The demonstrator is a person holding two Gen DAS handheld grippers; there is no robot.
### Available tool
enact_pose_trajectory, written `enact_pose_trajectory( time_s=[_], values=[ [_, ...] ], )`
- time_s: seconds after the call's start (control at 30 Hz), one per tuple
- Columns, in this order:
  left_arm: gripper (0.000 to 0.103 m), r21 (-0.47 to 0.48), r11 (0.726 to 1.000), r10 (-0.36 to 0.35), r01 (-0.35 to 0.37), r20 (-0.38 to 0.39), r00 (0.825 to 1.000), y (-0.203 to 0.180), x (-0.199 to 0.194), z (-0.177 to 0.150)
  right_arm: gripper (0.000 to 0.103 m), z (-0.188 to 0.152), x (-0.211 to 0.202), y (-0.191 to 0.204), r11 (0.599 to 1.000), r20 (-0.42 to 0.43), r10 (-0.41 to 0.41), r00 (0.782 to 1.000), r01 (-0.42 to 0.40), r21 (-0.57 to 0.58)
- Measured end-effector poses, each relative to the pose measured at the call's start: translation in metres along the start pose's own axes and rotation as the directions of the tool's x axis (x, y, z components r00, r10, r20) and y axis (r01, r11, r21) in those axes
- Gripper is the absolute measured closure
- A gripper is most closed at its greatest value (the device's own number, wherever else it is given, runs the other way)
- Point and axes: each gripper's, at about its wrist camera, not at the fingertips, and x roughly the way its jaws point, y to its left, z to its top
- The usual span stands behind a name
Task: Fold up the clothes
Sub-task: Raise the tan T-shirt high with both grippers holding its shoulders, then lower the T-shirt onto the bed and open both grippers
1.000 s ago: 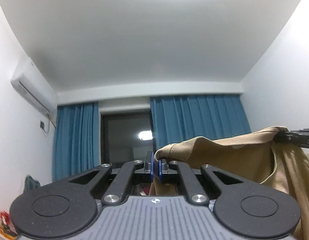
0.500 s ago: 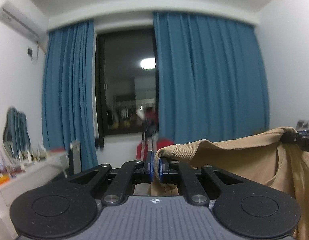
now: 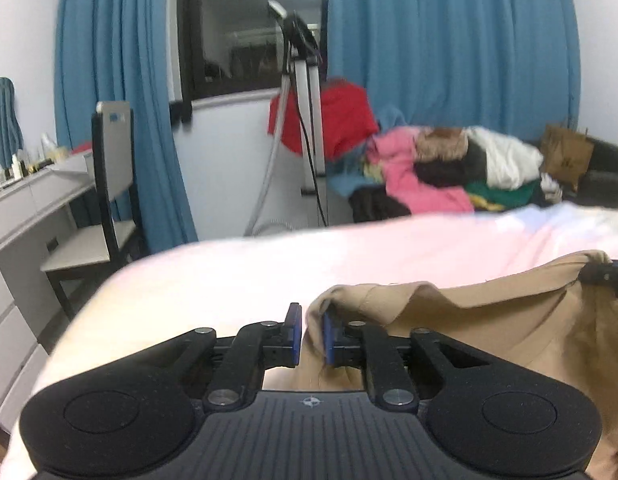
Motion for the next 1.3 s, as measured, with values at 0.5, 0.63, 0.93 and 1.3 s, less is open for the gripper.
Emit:
enact_pose_trajectory(
  time_s=[0.5, 0.63, 0.93, 1.3],
  values=[
    [0.01, 0.004, 0.992, -0.124, 0.124, 0.013, 0.992, -0.005, -0.183, -0.009, 0.023, -0.011, -0.143, -0.007, 0.98, 0.086, 0.126, 0.988, -0.137, 0.143],
    [0.01, -0.068, 0.988, -0.136, 0.139, 0.053, 0.989, 0.009, -0.26, -0.037, 0.023, -0.042, -0.227, 0.001, 0.975, 0.166, 0.157, 0.974, -0.18, 0.134],
    [0.013, -0.057, 0.998, -0.017, 0.02, 0.06, 0.998, 0.028, -0.359, -0.125, 0.023, -0.133, -0.374, 0.002, 0.962, 0.256, 0.128, 0.958, -0.182, 0.204],
    [0.03, 0.122, 0.991, 0.064, -0.063, -0.007, 0.998, 0.012, -0.314, -0.17, 0.023, -0.16, -0.355, 0.0, 0.962, 0.219, 0.084, 0.972, -0.137, 0.238]
  ],
)
